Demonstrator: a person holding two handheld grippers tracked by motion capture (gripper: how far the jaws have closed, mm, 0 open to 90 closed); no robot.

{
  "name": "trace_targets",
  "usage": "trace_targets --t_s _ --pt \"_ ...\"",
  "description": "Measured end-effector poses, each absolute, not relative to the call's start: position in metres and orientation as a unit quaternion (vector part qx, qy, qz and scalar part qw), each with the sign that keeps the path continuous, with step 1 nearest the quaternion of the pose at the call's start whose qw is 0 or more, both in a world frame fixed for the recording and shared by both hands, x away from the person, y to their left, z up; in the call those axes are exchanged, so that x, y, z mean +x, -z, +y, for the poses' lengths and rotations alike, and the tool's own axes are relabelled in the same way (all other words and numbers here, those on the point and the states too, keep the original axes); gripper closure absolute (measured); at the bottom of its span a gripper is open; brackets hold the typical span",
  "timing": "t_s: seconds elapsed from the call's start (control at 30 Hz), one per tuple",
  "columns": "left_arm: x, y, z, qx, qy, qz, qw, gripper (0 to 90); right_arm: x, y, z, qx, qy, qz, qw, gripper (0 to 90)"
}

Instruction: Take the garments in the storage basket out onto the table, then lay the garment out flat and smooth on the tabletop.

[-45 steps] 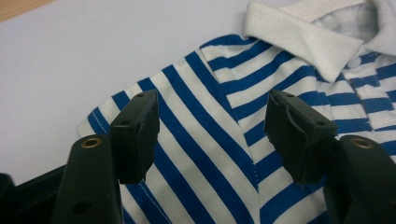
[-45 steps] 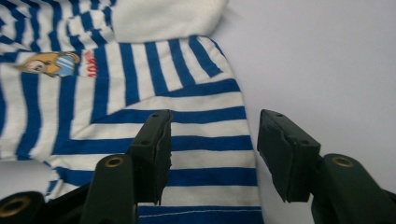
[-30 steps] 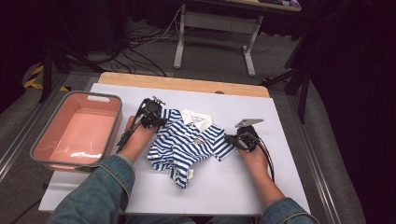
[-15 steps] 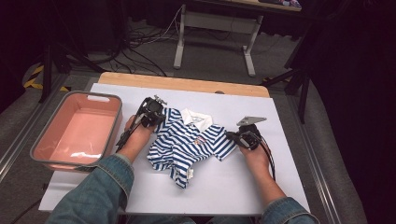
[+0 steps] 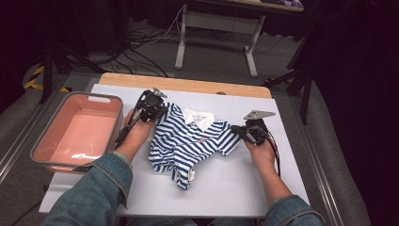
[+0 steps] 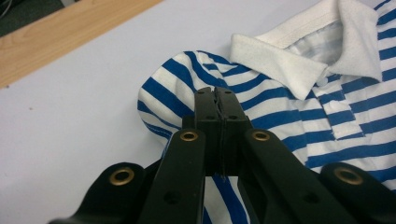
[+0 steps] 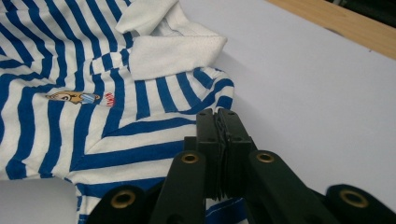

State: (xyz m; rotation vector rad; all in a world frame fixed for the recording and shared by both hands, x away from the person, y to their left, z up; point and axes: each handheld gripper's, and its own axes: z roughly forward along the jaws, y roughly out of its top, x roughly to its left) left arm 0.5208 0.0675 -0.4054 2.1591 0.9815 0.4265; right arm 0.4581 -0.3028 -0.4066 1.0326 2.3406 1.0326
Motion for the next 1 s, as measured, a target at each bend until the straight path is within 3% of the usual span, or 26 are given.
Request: trace_targets --t_s 0.3,0.67,0.7,0.73,0.77,0.8,1.0 --pt "0.532 0.394 0.07 0.814 -0.184 0.396 0.383 89.3 0.472 0.395 -0.304 0.366 -0.367 0.83 0.204 88.4" --pt "0.554 0.409 0.077 0.787 -0.176 0.44 0.395 88.1 0.509 0.398 -0.312 0.399 -0.36 0.812 0.227 87.7" --pt "0.554 0.41 0.077 0.785 -0.171 0.446 0.394 81.7 0.511 0.399 -0.314 0.402 -0.36 0.81 0.232 85.8" --pt "0.555 0.411 0.078 0.784 -0.168 0.45 0.394 68.6 0.513 0.401 -0.315 0.408 -0.356 0.806 0.24 75.3" --pt "0.553 0.41 0.08 0.781 -0.154 0.457 0.397 62.4 0.514 0.402 -0.315 0.413 -0.353 0.803 0.245 65.4" --pt "0.551 0.41 0.081 0.777 -0.144 0.459 0.406 58.3 0.514 0.403 -0.317 0.419 -0.351 0.801 0.244 61.4" --pt "0.536 0.409 0.086 0.776 -0.111 0.45 0.428 40.8 0.496 0.402 -0.317 0.413 -0.376 0.801 0.214 50.8"
